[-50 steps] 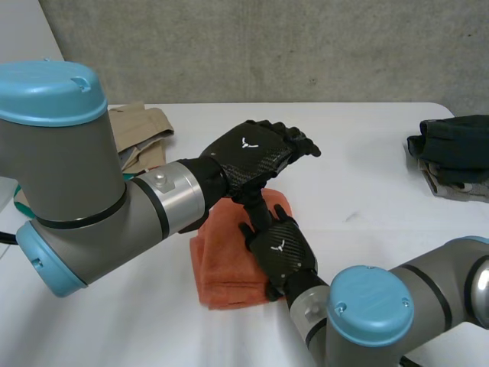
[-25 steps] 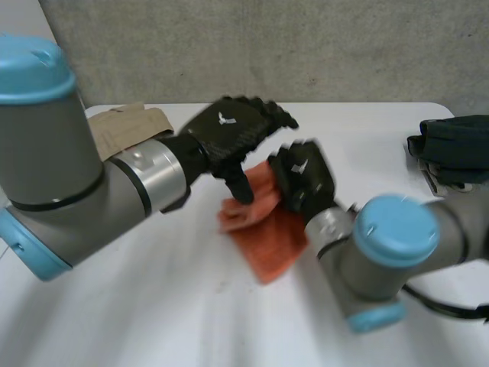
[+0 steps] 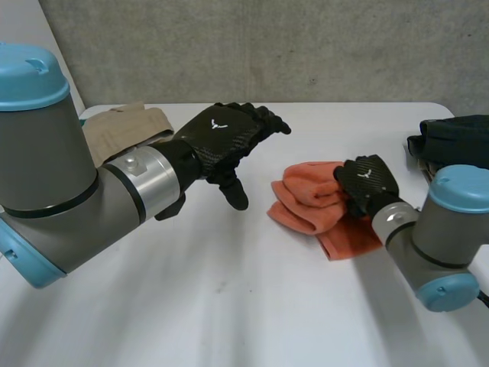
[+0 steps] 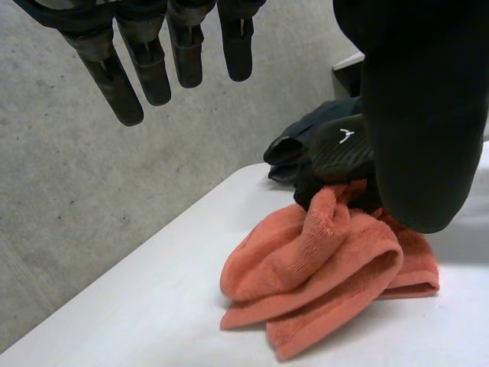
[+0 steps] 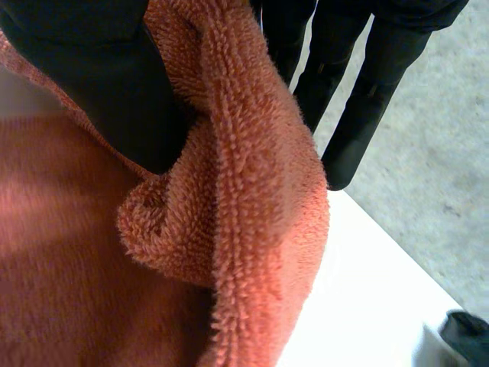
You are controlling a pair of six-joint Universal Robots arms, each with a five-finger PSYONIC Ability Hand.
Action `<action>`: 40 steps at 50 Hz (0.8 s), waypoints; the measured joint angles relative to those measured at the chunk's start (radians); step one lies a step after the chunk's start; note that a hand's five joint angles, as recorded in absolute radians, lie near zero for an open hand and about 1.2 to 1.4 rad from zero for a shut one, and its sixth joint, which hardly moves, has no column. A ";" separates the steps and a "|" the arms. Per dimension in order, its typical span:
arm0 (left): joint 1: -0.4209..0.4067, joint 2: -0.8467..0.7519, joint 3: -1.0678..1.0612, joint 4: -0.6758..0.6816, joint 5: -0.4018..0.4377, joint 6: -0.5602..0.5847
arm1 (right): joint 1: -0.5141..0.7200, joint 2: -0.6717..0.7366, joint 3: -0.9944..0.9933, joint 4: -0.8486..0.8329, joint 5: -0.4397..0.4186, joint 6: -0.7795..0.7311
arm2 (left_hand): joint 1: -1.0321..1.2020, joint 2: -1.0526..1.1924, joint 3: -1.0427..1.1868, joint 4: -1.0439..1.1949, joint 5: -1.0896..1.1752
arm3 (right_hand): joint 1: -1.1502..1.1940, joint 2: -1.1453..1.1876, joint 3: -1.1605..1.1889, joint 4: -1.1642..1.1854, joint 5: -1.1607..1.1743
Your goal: Fold the laundry.
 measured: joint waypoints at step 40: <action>-0.025 -0.002 -0.013 0.017 -0.002 -0.001 | -0.191 -0.103 0.237 0.013 -0.246 -0.102 | 0.000 0.000 0.000 0.000 0.000 | -0.713 -0.828 -0.852 -0.879 -0.759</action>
